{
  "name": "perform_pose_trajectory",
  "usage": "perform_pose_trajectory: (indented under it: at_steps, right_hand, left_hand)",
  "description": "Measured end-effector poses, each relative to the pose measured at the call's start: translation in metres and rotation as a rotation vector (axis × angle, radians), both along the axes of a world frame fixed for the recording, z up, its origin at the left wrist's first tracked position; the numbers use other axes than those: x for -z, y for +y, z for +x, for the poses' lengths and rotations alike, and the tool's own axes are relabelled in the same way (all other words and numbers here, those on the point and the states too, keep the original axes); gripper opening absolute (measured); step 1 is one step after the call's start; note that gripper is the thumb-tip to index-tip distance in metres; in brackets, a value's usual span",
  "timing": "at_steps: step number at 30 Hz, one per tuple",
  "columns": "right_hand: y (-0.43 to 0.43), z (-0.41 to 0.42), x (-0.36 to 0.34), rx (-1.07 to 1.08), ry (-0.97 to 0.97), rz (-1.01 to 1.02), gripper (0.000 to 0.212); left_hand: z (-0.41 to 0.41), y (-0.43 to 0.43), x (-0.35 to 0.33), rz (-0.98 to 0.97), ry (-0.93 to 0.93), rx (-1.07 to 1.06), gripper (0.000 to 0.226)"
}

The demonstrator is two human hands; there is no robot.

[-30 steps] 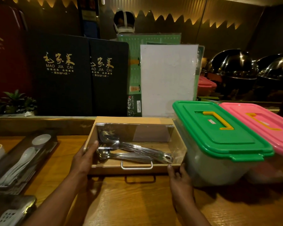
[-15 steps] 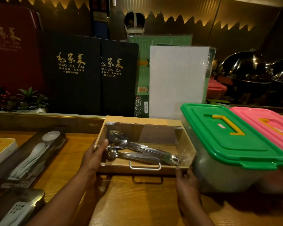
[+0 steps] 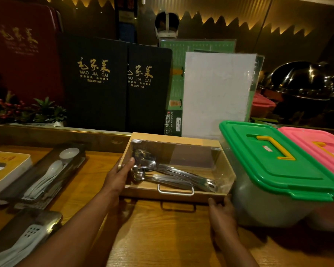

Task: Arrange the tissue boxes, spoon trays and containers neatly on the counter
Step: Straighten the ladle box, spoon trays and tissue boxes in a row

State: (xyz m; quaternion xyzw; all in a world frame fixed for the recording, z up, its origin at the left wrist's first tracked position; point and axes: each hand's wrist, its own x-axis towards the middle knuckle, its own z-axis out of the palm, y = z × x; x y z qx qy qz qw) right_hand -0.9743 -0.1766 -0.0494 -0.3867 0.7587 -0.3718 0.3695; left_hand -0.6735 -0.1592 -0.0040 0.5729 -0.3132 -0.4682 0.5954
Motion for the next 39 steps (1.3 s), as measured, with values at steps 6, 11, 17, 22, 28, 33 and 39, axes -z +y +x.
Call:
perform_pose_trajectory:
  at_steps: [6, 11, 17, 22, 28, 33, 39]
  right_hand:
    - [0.018, 0.019, -0.007, 0.038, -0.039, 0.008, 0.063]
    - [0.043, 0.064, -0.004, -0.04, -0.123, 0.01, 0.048]
    - [0.103, 0.14, -0.003, -0.49, -0.291, 0.005, 0.014]
    - [0.156, 0.201, -0.016, -0.773, -0.344, 0.084, 0.011]
    - [0.198, 0.262, -0.024, -0.815, -0.262, 0.049, 0.016]
    - [0.235, 0.294, -0.022, -0.67, -0.239, 0.03, 0.029]
    - [0.256, 0.314, -0.026, -0.581, -0.241, 0.013, 0.031]
  left_hand:
    - [0.0, 0.012, -0.018, 0.06, -0.121, 0.059, 0.057]
    - [0.017, 0.047, -0.034, 0.13, -0.292, 0.033, 0.07]
    - [0.07, 0.13, -0.047, 0.127, -0.525, -0.02, 0.039]
    - [0.131, 0.202, -0.041, 0.177, -0.711, -0.133, 0.022]
    - [0.189, 0.251, -0.011, 0.342, -0.683, -0.232, 0.029]
    - [0.199, 0.266, 0.01, 0.3, -0.502, -0.034, 0.036]
    - [0.191, 0.262, 0.013, 0.232, -0.424, -0.025, 0.052]
